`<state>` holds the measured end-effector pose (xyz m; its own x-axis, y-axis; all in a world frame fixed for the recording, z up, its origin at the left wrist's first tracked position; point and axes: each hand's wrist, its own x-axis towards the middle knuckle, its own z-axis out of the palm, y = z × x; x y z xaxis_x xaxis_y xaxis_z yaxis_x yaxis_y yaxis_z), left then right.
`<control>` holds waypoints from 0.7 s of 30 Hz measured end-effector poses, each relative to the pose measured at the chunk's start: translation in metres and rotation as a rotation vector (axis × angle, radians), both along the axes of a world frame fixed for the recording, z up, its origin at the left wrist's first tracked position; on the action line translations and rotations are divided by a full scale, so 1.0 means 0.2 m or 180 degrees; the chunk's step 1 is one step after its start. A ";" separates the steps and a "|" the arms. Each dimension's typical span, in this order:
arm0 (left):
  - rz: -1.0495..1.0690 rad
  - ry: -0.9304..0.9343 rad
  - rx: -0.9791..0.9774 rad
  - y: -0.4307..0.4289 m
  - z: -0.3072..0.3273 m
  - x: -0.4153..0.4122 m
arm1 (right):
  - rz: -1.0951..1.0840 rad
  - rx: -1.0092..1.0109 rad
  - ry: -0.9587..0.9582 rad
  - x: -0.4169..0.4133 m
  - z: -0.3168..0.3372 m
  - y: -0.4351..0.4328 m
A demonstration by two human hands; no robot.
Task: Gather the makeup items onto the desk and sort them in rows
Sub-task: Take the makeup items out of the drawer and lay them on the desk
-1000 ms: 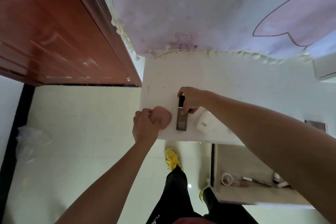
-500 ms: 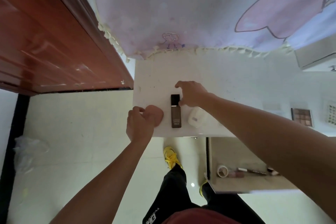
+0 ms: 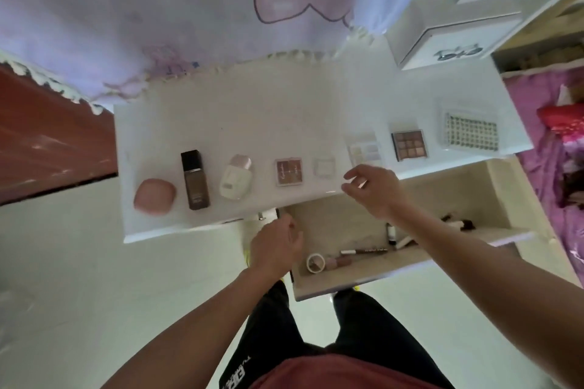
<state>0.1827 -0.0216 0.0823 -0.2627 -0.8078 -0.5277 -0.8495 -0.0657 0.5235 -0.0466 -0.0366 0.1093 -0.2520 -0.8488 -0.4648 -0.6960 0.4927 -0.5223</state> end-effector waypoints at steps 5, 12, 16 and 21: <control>-0.0310 -0.0666 0.0734 0.24 -0.20 -0.24 | 0.0043 0.0285 -0.0141 -0.33 -0.19 0.40; 0.0052 -0.0775 0.0759 0.41 -0.45 -0.46 | 0.0215 0.1085 0.0147 -0.73 -0.47 0.72; -0.0108 -0.1035 0.0710 0.41 -0.59 -0.53 | 0.0000 0.1226 0.0565 -0.97 -0.60 0.72; -0.0390 -0.1508 0.0844 0.44 -0.81 -0.52 | 0.0557 0.1574 0.0923 -1.16 -0.80 0.71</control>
<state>0.0789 0.0669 -0.0788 -0.0309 -0.6098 -0.7919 -0.9977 -0.0292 0.0614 -0.2789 0.1048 -0.0503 -0.3036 -0.5895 -0.7485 -0.8686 0.4941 -0.0368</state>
